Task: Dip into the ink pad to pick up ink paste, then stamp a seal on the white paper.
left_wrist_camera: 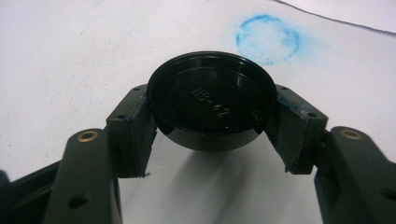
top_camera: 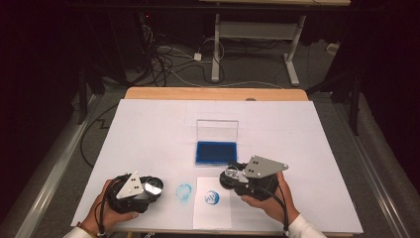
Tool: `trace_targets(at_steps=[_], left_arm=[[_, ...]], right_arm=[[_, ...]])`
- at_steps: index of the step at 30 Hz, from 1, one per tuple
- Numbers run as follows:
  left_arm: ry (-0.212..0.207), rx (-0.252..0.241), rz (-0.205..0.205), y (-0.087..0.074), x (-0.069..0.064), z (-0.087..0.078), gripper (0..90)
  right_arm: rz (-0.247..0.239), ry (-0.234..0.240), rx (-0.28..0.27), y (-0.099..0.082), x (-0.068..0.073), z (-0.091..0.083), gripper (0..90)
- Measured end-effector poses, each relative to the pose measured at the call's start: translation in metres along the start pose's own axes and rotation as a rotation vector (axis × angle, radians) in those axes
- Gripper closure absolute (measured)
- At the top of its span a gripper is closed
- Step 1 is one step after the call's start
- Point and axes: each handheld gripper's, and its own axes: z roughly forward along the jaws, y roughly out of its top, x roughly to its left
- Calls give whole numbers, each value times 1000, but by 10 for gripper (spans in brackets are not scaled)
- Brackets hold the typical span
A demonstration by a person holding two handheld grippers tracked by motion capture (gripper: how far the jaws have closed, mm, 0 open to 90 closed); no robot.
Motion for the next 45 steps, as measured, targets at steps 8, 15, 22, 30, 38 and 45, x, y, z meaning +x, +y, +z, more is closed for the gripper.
trace_targets(at_steps=[8, 15, 22, 30, 38, 45], left_arm=[[-6, -3, -7, 0, 3, 2, 362], [-13, -8, -16, 0, 6, 3, 362], [-21, -7, -6, 1, 6, 5, 362], [-31, -8, -4, 3, 5, 8, 362], [-36, -4, -3, 4, 4, 10, 362], [-31, -12, 2, 7, 2, 10, 362]], right_arm=[[2, -5, 1, 1, -3, -1, 568], [18, -10, -3, -1, -8, 0, 568], [21, -19, -12, 1, -10, -2, 568], [28, -26, -19, 2, -11, -3, 569], [24, -30, -18, 4, -11, -4, 569], [27, -35, -28, 3, -14, -7, 569]])
